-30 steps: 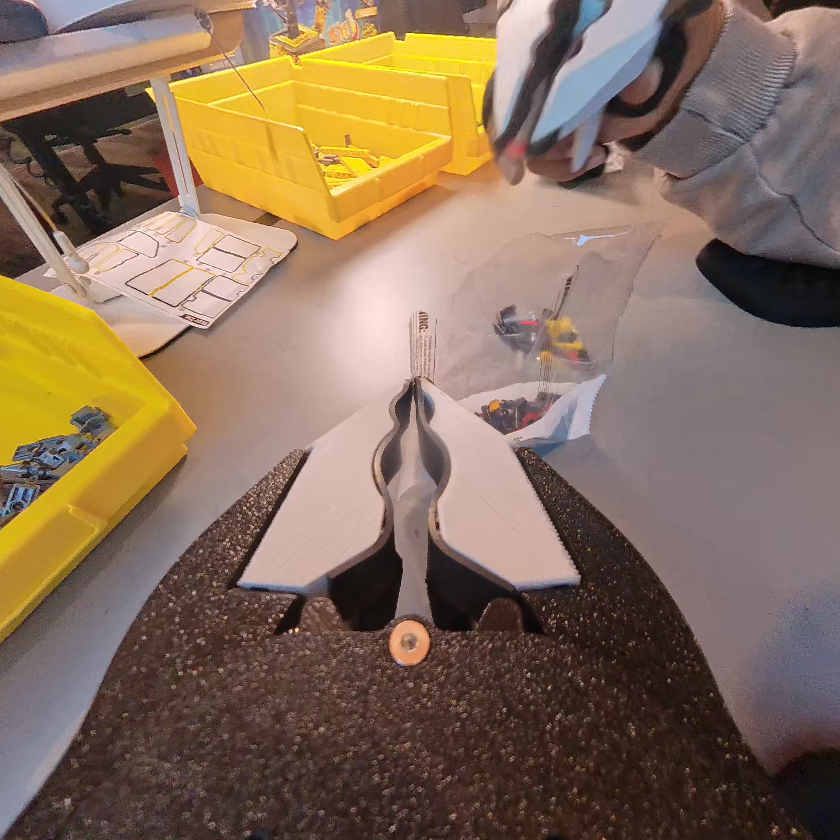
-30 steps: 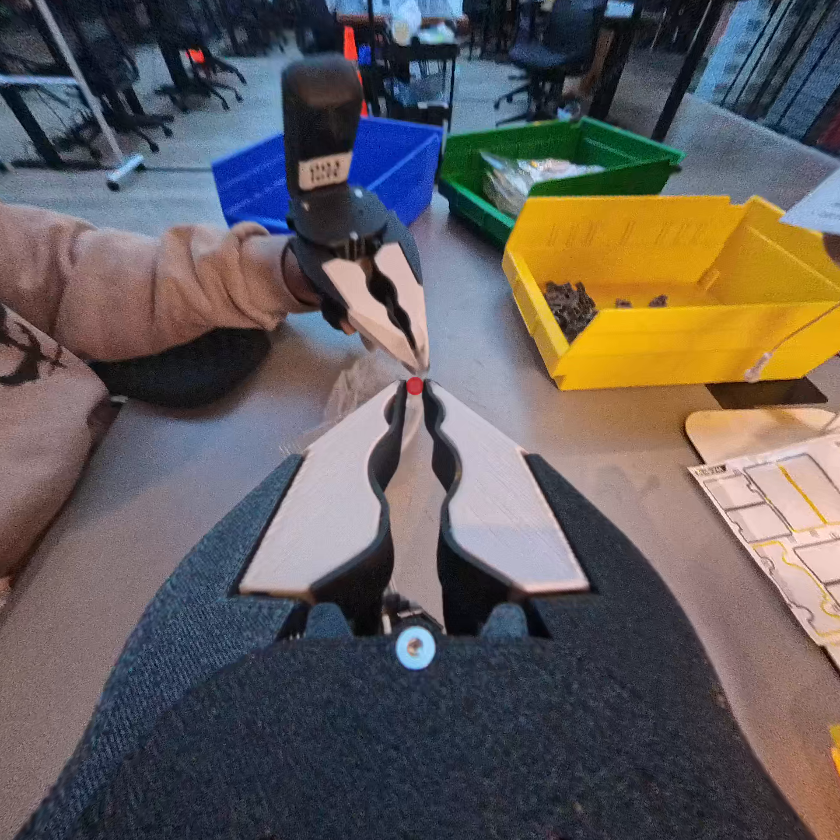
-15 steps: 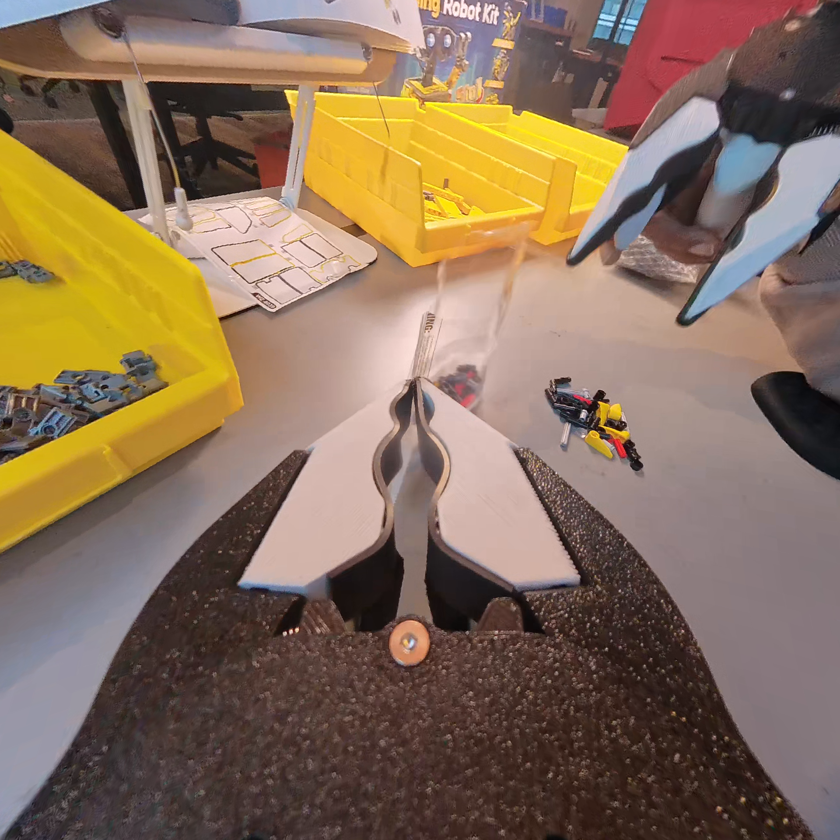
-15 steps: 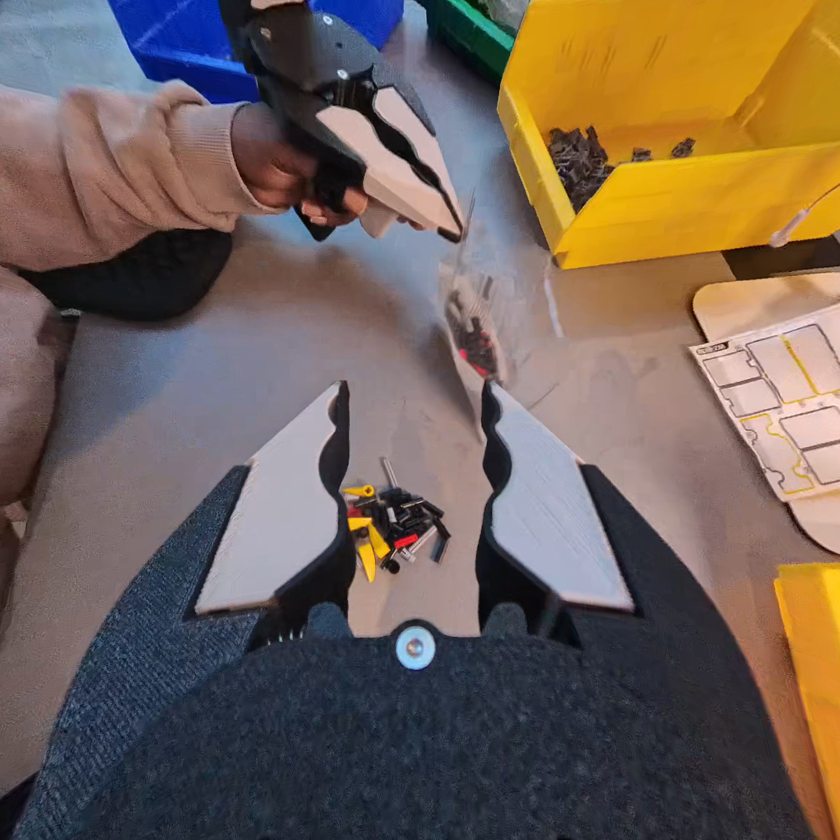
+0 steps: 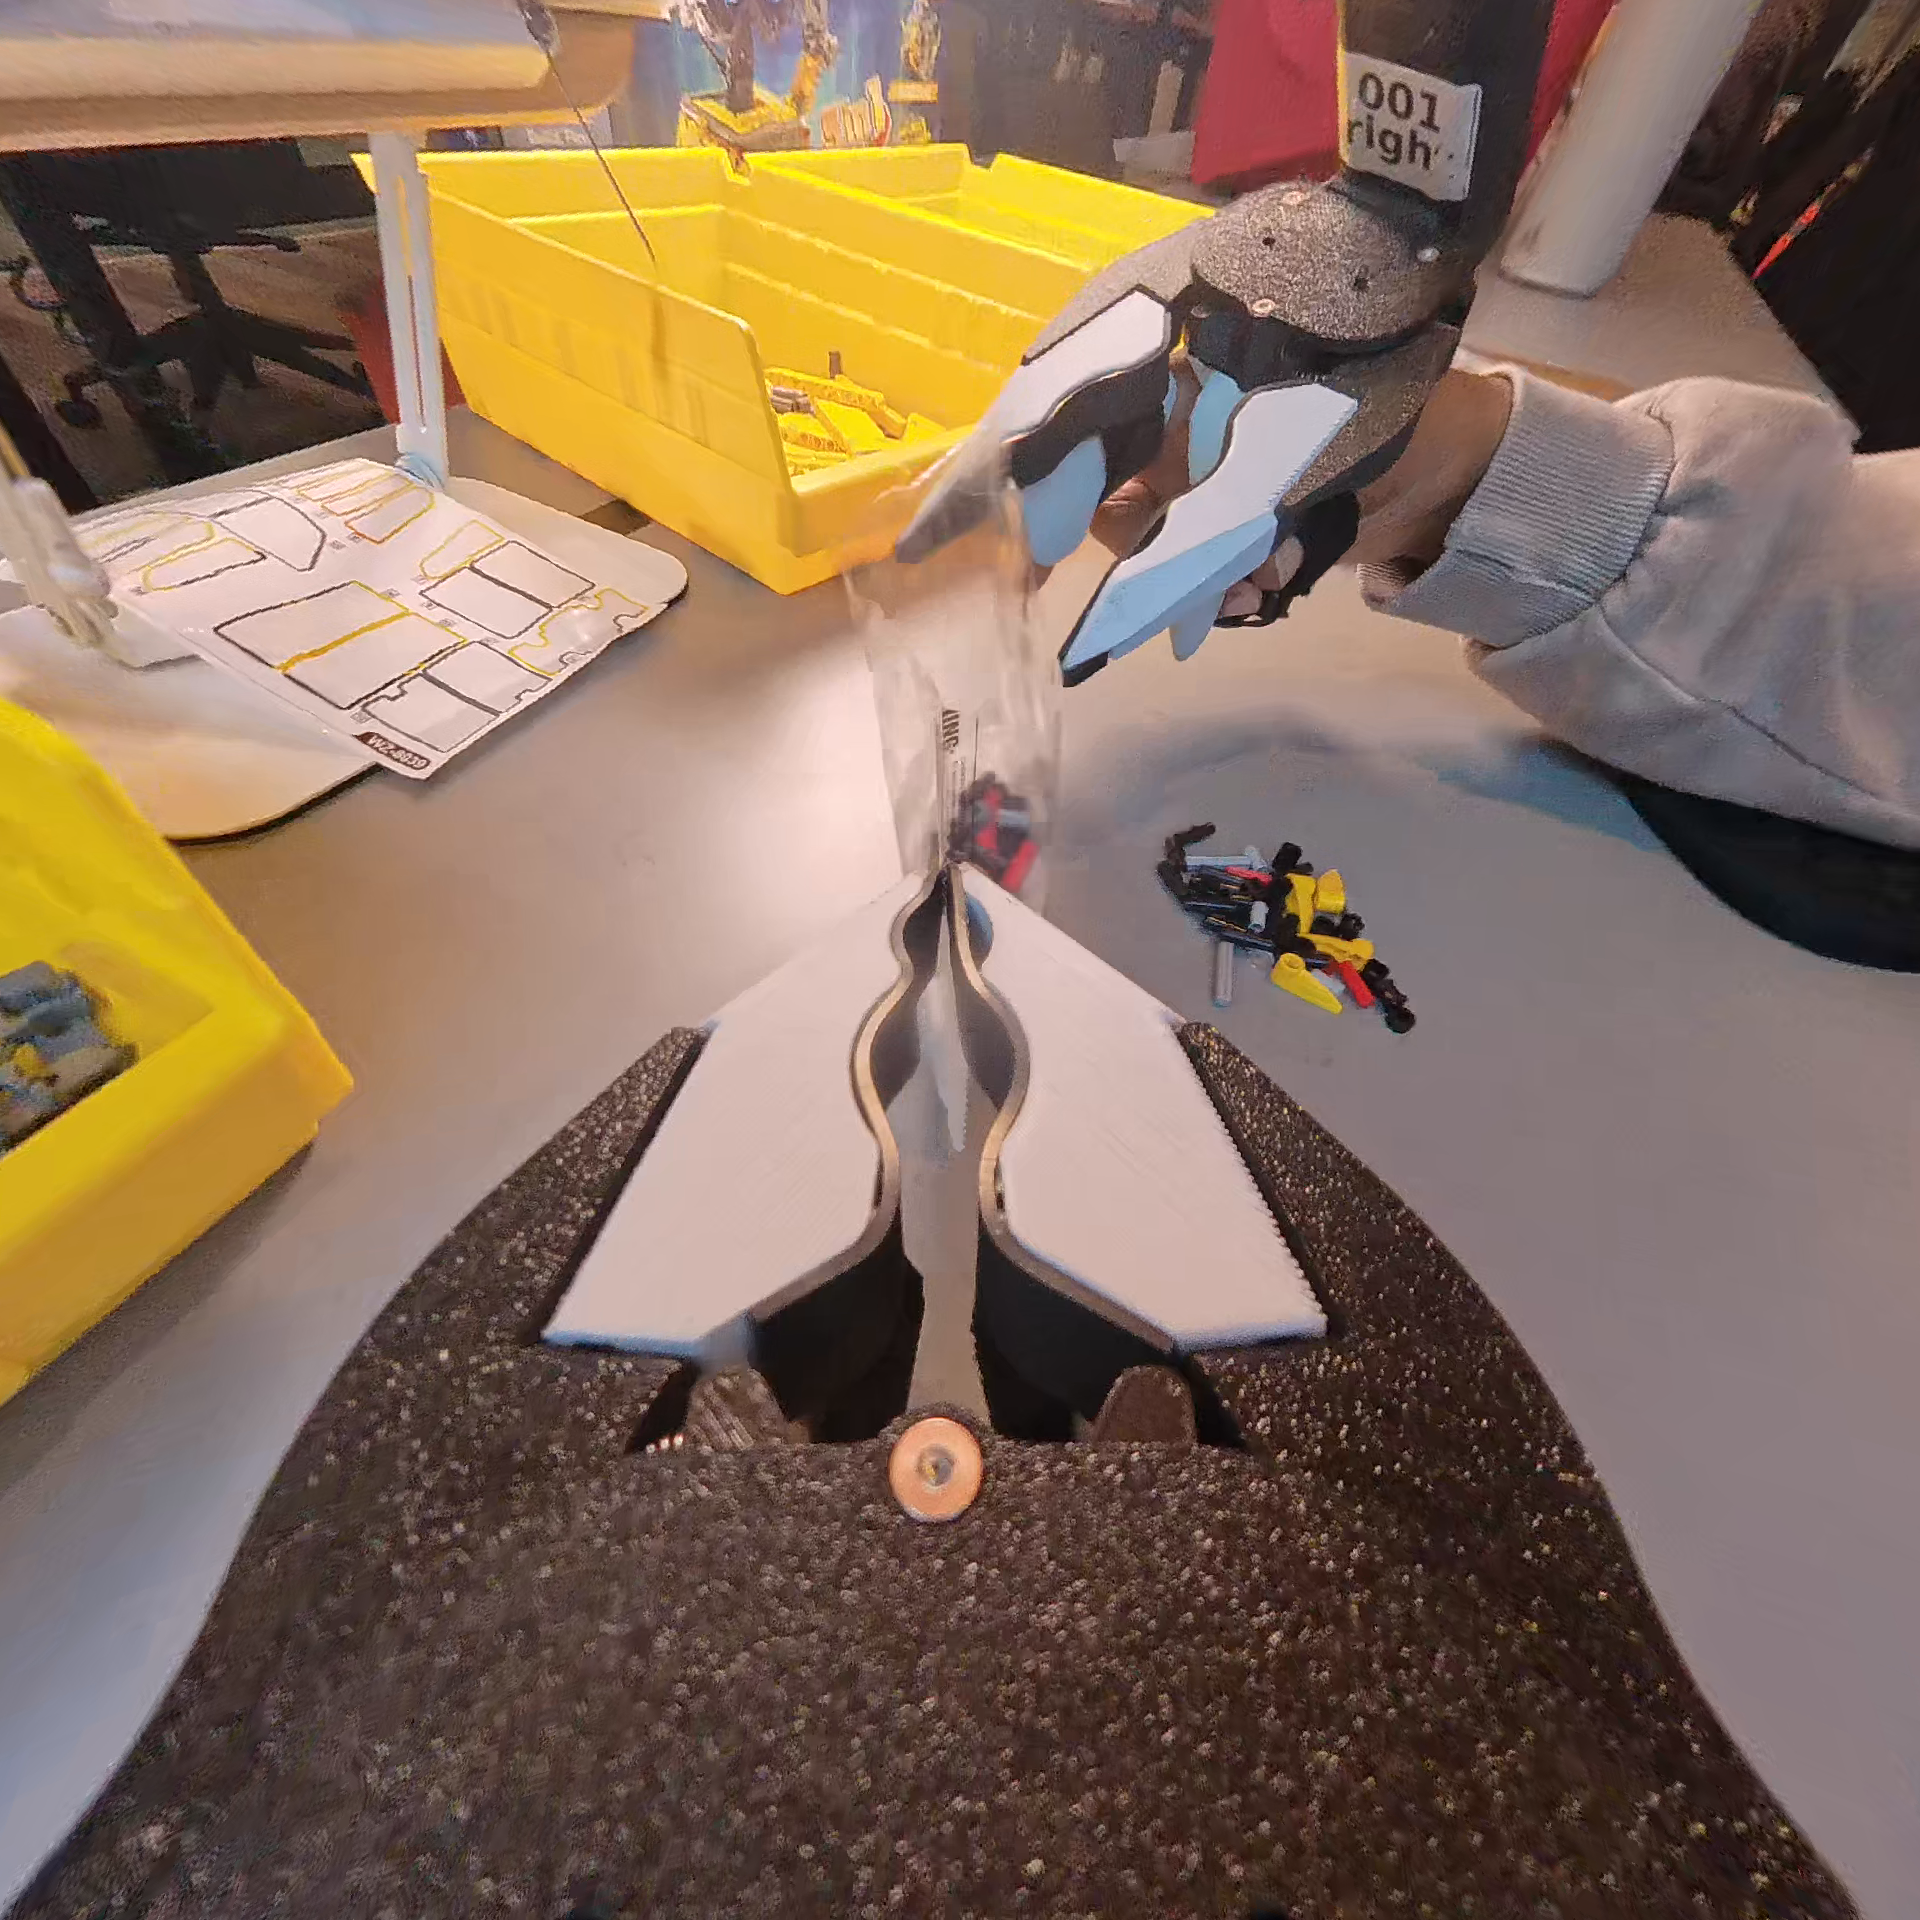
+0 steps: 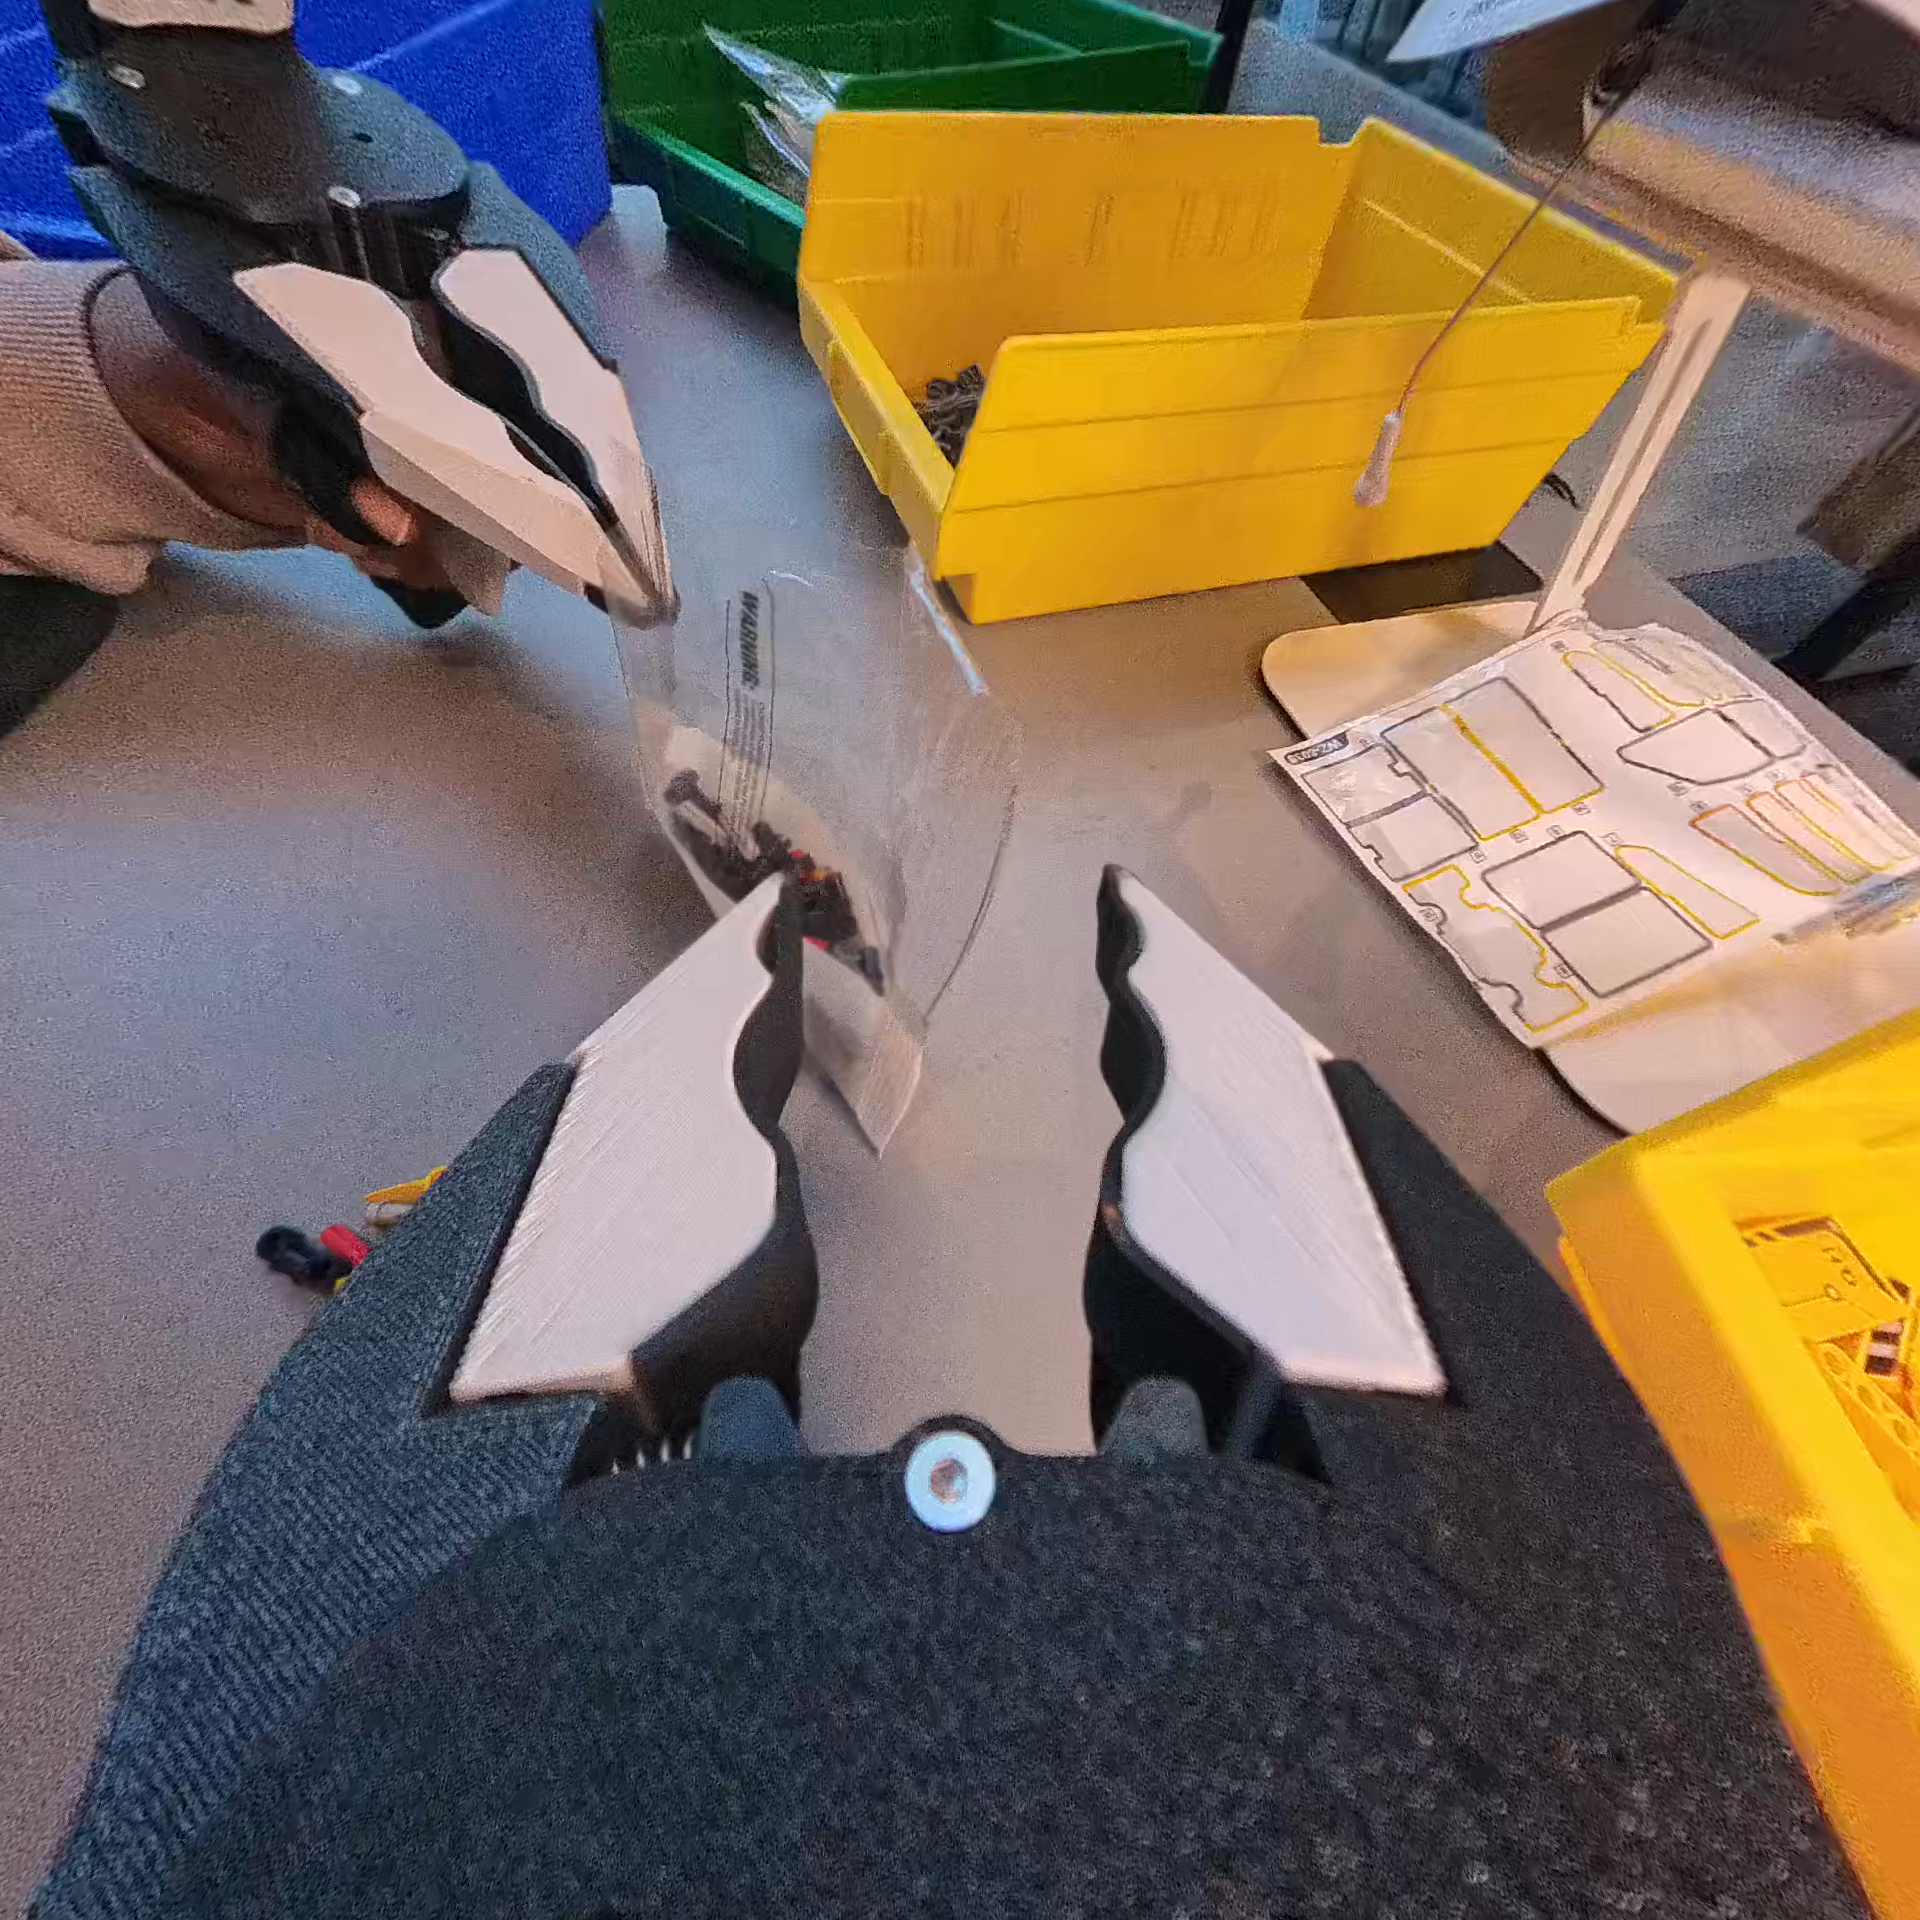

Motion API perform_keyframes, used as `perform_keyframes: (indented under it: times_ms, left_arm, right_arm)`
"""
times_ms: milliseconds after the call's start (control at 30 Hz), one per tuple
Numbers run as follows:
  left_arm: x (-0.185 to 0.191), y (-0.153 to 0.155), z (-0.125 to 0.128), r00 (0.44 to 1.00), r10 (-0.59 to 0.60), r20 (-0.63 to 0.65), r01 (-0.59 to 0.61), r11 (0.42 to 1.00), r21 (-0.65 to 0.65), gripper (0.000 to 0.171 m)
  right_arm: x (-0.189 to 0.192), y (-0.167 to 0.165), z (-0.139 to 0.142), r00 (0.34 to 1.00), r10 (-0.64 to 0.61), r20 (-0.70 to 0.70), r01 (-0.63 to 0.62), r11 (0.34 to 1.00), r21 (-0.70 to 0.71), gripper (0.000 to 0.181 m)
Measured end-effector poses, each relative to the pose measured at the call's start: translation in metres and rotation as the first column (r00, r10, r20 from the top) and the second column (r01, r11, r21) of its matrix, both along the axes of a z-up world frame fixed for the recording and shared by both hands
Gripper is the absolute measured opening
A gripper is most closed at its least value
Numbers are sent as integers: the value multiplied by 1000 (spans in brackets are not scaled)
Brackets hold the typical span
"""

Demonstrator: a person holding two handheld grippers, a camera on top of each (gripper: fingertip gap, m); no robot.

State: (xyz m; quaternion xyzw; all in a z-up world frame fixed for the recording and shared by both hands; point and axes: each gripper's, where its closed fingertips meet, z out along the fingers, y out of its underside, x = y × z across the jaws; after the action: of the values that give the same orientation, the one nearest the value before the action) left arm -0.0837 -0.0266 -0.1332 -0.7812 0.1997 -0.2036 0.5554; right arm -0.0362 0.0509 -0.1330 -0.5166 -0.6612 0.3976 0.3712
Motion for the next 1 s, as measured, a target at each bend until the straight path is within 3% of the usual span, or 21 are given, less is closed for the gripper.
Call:
perform_keyframes:
  times_ms: [33, 133, 167, 233, 367, 433, 567, 667, 733, 800, 900, 1000]
  left_arm:
    - [5, 6, -2, 1000, -24, -18, 23, 1000, -1, 0]
    - [17, 23, -3, 996, -70, -46, 70, 998, 0, 0]
    - [21, 29, -3, 996, -84, -41, 84, 996, -2, 0]
    - [26, 35, -3, 993, -117, -20, 116, 993, -16, 2]
    - [33, 33, -11, 973, -221, 68, 226, 971, -75, 27]
    - [36, 27, -7, 955, -279, 103, 287, 955, -71, 23]
    - [33, 21, -11, 955, -295, 10, 295, 954, -52, 3]
    - [33, 16, -11, 960, -279, -32, 278, 960, -35, 0]
    - [33, 14, -11, 963, -265, -52, 264, 964, -26, 0]
    - [31, 12, -12, 968, -237, -80, 237, 971, -14, 0]
    - [25, 12, -14, 975, -184, -128, 184, 983, -9, 2]
    - [15, 18, -18, 978, -117, -171, 114, 993, -25, 1]
  right_arm:
    - [2, 2, -3, 1000, 6, -9, -6, 999, -34, 51]
    - [14, 8, 0, 999, 27, -24, -29, 997, -73, 2]
    - [18, 8, 4, 999, 36, -38, -38, 997, -69, 0]
    - [27, 5, 8, 998, 50, -48, -53, 996, -65, 0]
    - [33, -12, 17, 985, 118, -128, -124, 991, -40, 0]
    - [34, -18, 15, 982, 138, -129, -143, 989, -30, 0]
    - [38, -21, 6, 991, 98, -89, -100, 995, -11, 0]
    - [43, -21, 7, 997, 44, -58, -47, 997, -61, 21]
    - [54, -34, 7, 996, 92, -4, -92, 986, -138, 25]
    - [67, -43, -2, 987, 140, 76, -127, 980, -151, 25]
    - [79, -41, -43, 952, 136, 273, -121, 990, -71, 23]
    - [77, -43, -66, 928, 165, 334, -143, 986, -90, 22]
